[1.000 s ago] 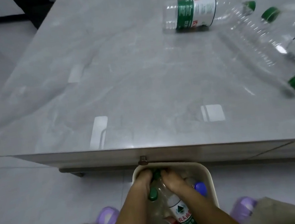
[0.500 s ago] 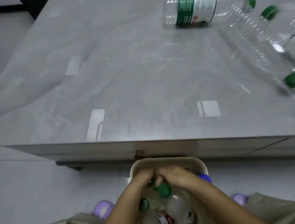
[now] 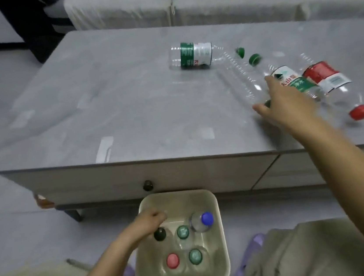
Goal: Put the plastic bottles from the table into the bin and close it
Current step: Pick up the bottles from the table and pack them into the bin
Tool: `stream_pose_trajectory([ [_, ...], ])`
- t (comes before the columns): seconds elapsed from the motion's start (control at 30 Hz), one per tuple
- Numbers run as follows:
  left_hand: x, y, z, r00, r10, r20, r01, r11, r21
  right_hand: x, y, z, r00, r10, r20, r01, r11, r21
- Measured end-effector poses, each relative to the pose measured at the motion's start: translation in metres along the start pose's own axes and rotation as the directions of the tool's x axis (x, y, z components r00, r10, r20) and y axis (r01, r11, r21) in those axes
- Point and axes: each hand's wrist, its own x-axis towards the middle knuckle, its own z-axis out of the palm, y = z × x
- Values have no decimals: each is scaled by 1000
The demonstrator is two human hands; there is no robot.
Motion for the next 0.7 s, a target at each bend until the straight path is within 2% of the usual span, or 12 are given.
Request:
stream_pose_trajectory([
  [0.07,-16,-5,-17,997,-44,-66,37,993,-109,-11,-2,4,993,-73,-89,73,997,2],
  [0.13,-29,-17,-32,988,-102,-112,82,982,-168,-30,-6,-10,962,-106,-253,166,958,233],
  [0.17,-33,-23,-38,984,-123,-131,97,977,-190,-43,-10,-23,942,-126,-313,247,888,388],
  [0.23,-43,-32,-46,976,-155,-152,119,967,-225,-73,-19,-48,907,-222,-359,411,655,633],
  [0.27,-46,-35,-49,971,-165,-170,120,962,-246,-90,-23,-56,888,-288,-358,459,569,683],
  [0.3,-47,-37,-51,965,-168,-202,108,954,-278,-106,-28,-59,873,-358,-330,481,532,697],
  [0.33,-49,-37,-52,958,-173,-229,96,946,-310,-120,-32,-55,865,-417,-280,484,544,686],
  [0.4,-52,-34,-52,952,-170,-255,72,934,-351,-139,-42,-37,858,-493,-143,473,650,594],
  [0.53,-58,-31,-43,975,-155,-156,106,952,-289,-149,-61,3,842,-504,194,417,835,360],
  [0.6,-61,-33,-36,984,-147,-104,114,956,-272,-151,-66,18,816,-503,284,463,864,199],
  [0.7,-57,-34,-23,985,-129,-113,100,968,-232,-166,-70,58,744,-545,387,571,819,57],
])
